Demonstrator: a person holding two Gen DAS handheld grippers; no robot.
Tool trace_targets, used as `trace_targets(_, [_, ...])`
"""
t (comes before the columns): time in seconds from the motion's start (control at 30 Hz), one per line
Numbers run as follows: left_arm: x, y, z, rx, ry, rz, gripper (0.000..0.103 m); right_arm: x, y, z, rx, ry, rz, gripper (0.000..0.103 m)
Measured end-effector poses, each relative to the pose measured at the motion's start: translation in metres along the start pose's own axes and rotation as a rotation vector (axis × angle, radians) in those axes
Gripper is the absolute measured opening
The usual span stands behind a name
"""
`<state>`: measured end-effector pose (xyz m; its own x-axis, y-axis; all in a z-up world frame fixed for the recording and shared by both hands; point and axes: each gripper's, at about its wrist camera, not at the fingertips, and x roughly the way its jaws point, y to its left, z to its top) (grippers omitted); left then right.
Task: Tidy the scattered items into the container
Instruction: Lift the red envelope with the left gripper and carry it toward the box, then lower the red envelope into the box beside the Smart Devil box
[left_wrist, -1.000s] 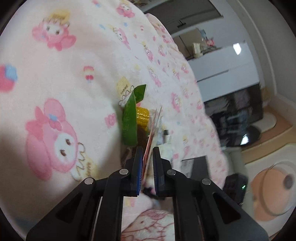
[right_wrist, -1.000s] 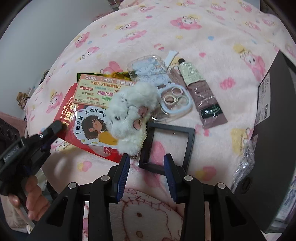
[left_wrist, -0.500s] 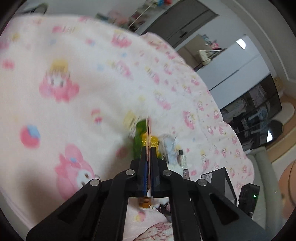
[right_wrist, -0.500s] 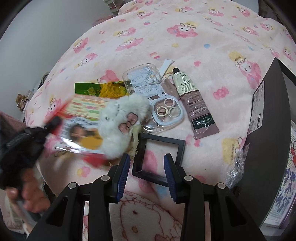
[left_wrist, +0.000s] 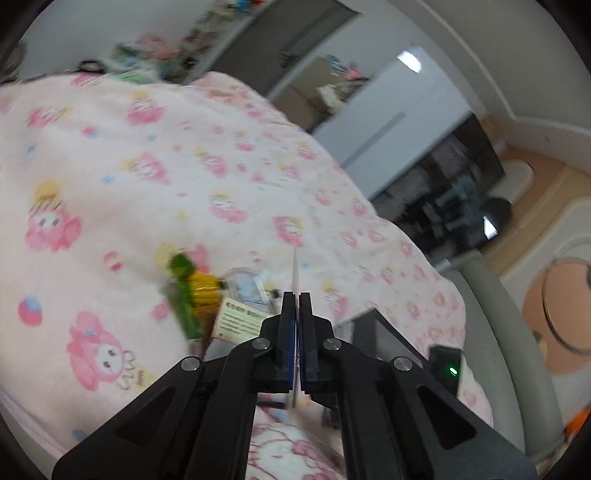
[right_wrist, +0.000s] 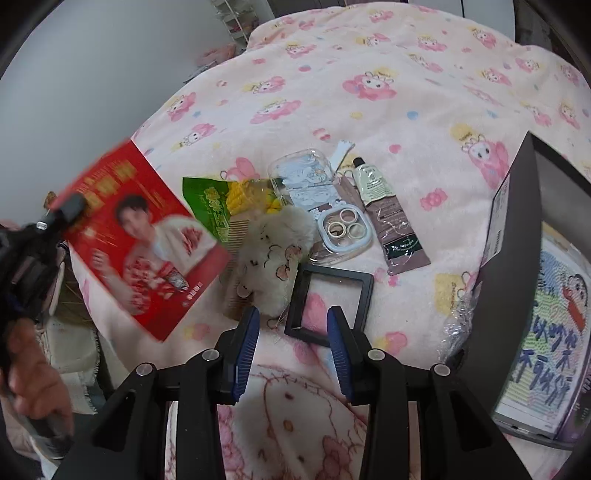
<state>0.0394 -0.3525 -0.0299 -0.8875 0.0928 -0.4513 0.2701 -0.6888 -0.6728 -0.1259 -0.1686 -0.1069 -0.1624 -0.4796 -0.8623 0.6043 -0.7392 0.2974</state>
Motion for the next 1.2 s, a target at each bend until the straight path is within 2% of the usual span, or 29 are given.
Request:
trace_targets(0.07, [0.001,-0.026,0.003,0.076,0.028,-0.026,0.0,-0.008,-0.002,0.001,0.006,-0.021,0.01,0.034])
trace_targets(0.2, [0.013,-0.053,-0.003,0.108,0.093,-0.074,0.0,-0.026,-0.013,-0.003,0.023,-0.062,-0.076,0.034])
trace_targets(0.37, [0.038,-0.067,-0.031,0.108,0.212,-0.145,0.0,-0.063,-0.044,-0.02,0.08,-0.125,-0.03,0.037])
trace_targets(0.43, [0.045,-0.08,-0.043,0.134,0.261,-0.189,0.0,-0.077,-0.058,-0.024,0.096,-0.153,0.031,0.043])
trace_targets(0.5, [0.049,-0.095,-0.053,0.136,0.301,-0.265,0.0,-0.089,-0.07,-0.028,0.1,-0.158,0.092,0.048])
trace_targets(0.7, [0.073,-0.154,-0.082,0.222,0.407,-0.36,0.0,-0.134,-0.09,-0.059,-0.016,-0.182,0.035,0.052])
trace_targets(0.87, [0.11,-0.201,-0.099,0.253,0.463,-0.429,0.0,-0.165,-0.132,-0.067,-0.02,-0.204,-0.012,0.056])
trace_targets(0.97, [0.14,-0.233,-0.111,0.278,0.533,-0.492,0.001,-0.181,-0.164,-0.07,0.01,-0.216,-0.003,0.056])
trace_targets(1.1, [0.172,-0.273,-0.125,0.363,0.589,-0.511,0.001,-0.2,-0.199,-0.075,0.023,-0.247,-0.066,0.057])
trace_targets(1.2, [0.19,-0.293,-0.135,0.408,0.605,-0.509,0.001,-0.204,-0.221,-0.075,0.023,-0.252,-0.06,0.065])
